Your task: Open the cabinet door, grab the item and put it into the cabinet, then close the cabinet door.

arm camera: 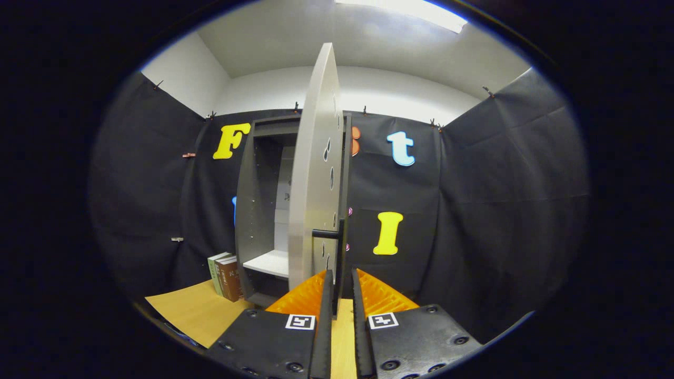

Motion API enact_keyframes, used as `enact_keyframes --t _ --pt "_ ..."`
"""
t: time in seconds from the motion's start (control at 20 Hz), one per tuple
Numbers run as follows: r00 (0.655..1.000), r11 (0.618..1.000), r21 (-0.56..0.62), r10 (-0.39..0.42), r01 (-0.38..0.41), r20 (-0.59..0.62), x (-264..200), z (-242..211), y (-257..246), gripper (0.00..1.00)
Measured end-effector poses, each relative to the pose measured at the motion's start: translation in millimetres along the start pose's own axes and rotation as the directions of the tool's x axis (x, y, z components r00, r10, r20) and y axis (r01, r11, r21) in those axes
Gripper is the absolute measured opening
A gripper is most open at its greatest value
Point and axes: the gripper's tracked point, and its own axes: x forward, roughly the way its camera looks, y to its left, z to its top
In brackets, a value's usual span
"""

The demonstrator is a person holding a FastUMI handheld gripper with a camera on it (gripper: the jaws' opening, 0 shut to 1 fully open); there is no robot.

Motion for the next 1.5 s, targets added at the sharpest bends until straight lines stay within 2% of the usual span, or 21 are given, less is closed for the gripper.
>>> enact_keyframes --t 0.2,0.4,0.7,0.8,1.05,1.2,1.3,1.4,1.5 --pt "0.998 0.999 0.017 -0.048 0.049 -0.044 -19 -22 57 0.23" --pt "0.987 0.996 0.069 -0.047 0.058 -0.154 -13 -75 131 0.23" --pt "0.932 0.982 0.164 -0.028 0.093 -0.362 -13 -165 213 0.22" --pt "0.893 0.983 0.141 -0.044 0.119 -0.447 -19 -203 221 0.22" --pt "0.749 0.980 0.119 -0.041 0.159 -0.662 -30 -296 236 0.26" --pt "0.669 0.986 0.120 0.011 0.117 -0.743 -29 -339 250 0.39" --pt "0.636 0.988 0.118 0.026 0.103 -0.771 -20 -363 253 0.39" --pt "0.603 0.994 0.069 0.000 0.091 -0.798 -10 -389 242 0.39" --pt "0.544 0.997 0.028 -0.015 0.072 -0.839 -4 -421 232 0.40"
